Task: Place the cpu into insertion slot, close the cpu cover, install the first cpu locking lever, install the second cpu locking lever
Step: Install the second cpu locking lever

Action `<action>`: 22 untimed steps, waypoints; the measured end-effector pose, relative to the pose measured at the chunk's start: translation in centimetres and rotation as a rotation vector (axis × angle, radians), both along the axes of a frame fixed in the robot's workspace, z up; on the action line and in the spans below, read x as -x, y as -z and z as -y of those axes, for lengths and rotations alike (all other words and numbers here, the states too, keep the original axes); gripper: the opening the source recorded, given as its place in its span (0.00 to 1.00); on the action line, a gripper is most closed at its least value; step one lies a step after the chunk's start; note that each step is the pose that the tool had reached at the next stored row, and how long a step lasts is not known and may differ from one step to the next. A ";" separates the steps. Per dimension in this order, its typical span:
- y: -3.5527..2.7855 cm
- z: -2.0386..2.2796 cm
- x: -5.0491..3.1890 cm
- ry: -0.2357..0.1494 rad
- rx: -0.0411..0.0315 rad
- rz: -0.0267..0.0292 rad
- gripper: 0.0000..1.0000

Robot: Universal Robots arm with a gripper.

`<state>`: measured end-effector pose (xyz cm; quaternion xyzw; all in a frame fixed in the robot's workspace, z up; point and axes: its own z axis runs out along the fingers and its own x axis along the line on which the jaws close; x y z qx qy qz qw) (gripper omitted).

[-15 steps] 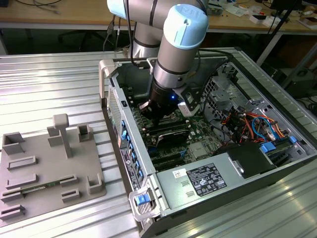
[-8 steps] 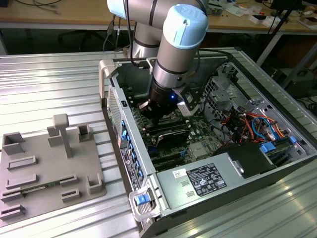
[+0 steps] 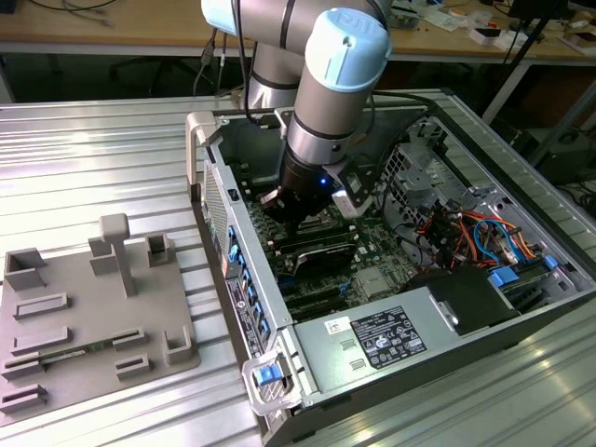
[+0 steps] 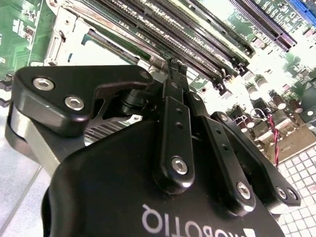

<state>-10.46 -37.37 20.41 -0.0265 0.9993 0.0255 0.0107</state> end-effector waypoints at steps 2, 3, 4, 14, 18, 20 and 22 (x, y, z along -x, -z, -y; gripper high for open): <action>0.13 -0.12 0.01 0.000 -0.0029 0.0001 0.11; 0.22 -0.19 -0.01 0.000 -0.0046 0.0007 0.11; 0.25 -0.21 -0.01 0.000 -0.0042 0.0007 0.11; -1.13 -0.55 -0.01 0.000 -0.0044 0.0003 0.11; -3.28 -0.75 -0.07 0.000 -0.0042 0.0000 0.11; -4.37 -0.80 -0.22 0.000 -0.0037 0.0000 0.11; -4.45 -0.80 -0.84 0.000 -0.0007 0.0001 0.11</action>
